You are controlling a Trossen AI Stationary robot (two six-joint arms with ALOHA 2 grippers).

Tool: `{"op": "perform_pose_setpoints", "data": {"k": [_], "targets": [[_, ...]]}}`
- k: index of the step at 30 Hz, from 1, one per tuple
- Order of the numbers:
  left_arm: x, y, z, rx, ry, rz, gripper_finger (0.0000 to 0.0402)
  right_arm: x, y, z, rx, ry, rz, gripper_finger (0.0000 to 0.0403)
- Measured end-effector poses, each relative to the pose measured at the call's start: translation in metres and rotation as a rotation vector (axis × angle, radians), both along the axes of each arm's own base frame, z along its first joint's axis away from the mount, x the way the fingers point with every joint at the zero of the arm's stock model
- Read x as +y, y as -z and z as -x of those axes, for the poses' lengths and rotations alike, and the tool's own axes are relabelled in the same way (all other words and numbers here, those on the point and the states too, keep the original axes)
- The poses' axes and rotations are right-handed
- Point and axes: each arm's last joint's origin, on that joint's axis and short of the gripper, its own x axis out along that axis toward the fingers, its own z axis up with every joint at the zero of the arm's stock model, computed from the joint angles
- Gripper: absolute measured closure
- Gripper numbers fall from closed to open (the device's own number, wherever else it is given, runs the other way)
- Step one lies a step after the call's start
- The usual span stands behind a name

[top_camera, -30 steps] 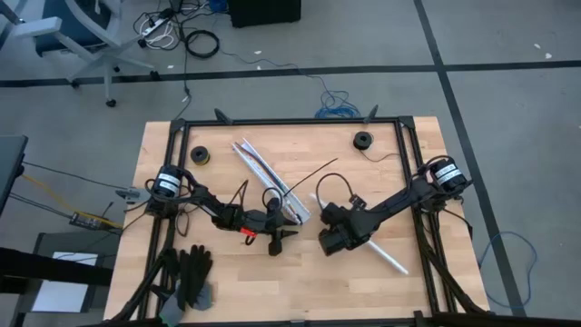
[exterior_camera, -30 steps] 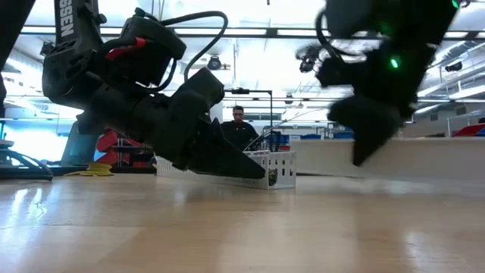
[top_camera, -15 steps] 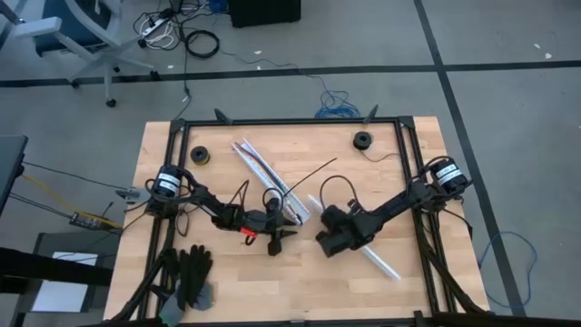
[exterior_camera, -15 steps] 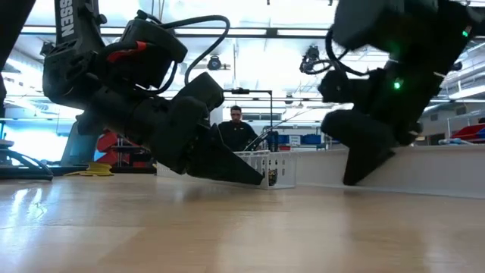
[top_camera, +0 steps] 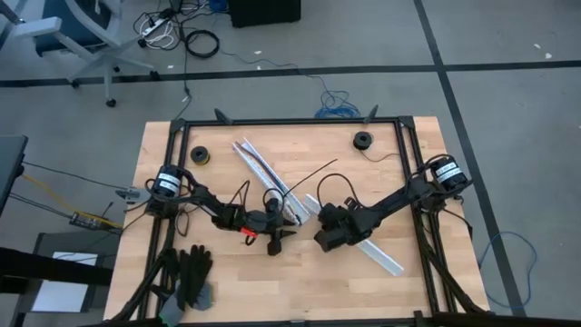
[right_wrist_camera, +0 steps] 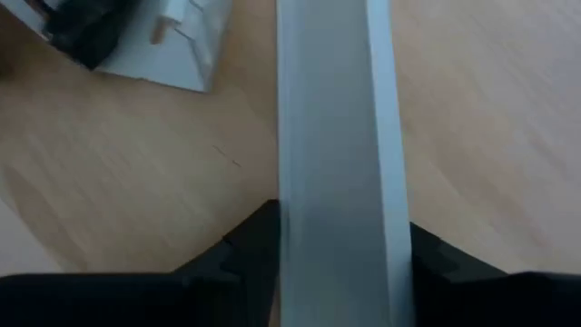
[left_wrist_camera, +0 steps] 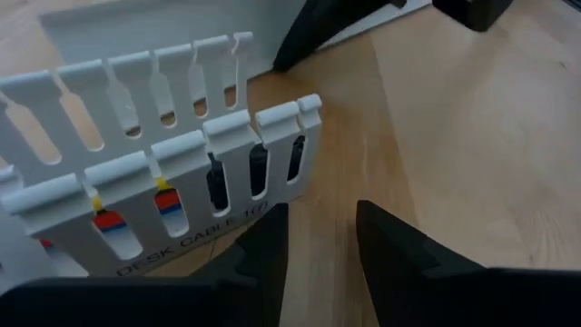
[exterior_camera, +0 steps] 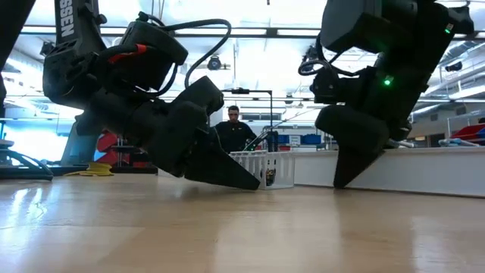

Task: Ziptie cables
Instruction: Close the white cable duct

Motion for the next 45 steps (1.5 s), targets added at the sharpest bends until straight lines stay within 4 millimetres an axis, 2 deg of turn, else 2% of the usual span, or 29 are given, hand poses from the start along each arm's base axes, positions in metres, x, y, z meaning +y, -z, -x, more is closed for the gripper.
{"op": "perform_pose_setpoints", "data": {"k": [13, 18, 25, 28, 33, 39, 45], "targets": [[0.0, 0.001, 0.0, 0.013, -0.004, 0.006, 0.0296, 0.002, -0.06, 0.013, -0.187, -0.04, -0.067, 0.0249], [0.0, 0.001, 0.0, 0.014, -0.005, 0.006, 0.0296, 0.002, -0.064, 0.017, -0.159, -0.063, -0.074, 0.0251], [0.0, 0.001, 0.0, 0.015, -0.005, 0.006, 0.0296, -0.006, -0.059, 0.035, -0.034, 0.086, -0.042, 0.027], [0.0, 0.001, 0.0, 0.015, -0.005, 0.006, 0.0296, -0.005, -0.058, 0.04, 0.019, 0.088, -0.082, 0.0278], [0.0, 0.001, 0.0, 0.015, -0.005, 0.006, 0.0296, 0.01, -0.058, 0.053, 0.036, 0.089, -0.054, 0.0307], [0.001, -0.001, 0.0, 0.015, 0.017, 0.021, 0.0296, 0.037, -0.063, 0.083, 0.005, 0.122, -0.017, 0.0391], [0.009, -0.009, 0.0, 0.029, 0.042, 0.045, 0.0296, 0.06, -0.079, 0.123, -0.114, 0.095, -0.075, 0.0397]]}}
